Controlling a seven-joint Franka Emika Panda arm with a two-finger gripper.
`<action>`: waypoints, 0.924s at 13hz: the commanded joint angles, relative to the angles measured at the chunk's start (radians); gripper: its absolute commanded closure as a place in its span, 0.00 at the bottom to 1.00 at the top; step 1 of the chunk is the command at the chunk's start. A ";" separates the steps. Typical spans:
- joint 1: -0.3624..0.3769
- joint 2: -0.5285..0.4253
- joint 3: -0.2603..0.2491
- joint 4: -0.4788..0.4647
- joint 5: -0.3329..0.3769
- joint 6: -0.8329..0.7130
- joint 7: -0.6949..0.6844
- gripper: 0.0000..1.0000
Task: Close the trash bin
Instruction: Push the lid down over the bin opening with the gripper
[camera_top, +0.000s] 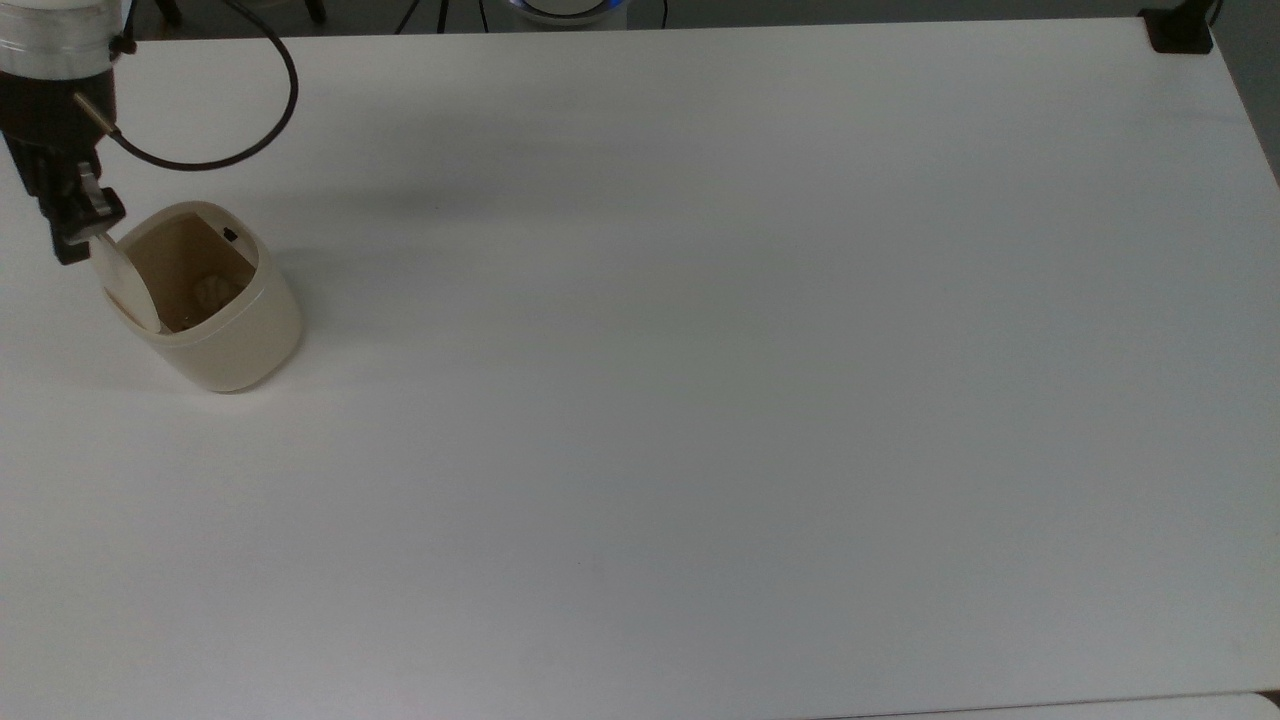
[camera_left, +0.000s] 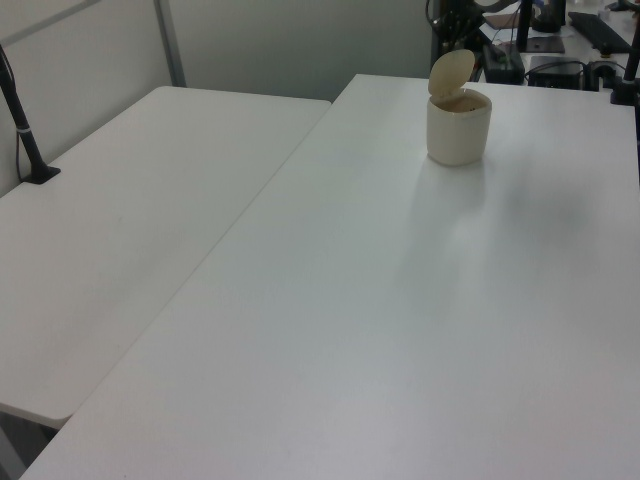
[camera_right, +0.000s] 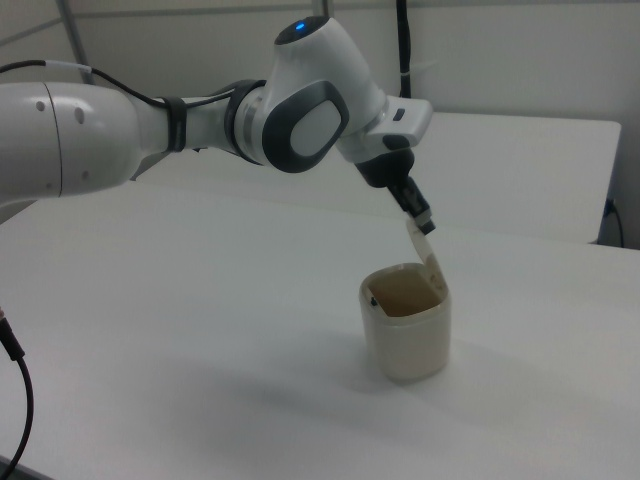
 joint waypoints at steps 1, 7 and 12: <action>0.023 -0.007 0.003 -0.008 0.013 -0.143 -0.063 1.00; 0.020 0.009 0.038 -0.077 0.015 -0.168 -0.089 1.00; 0.015 0.033 0.049 -0.102 0.016 -0.151 -0.104 1.00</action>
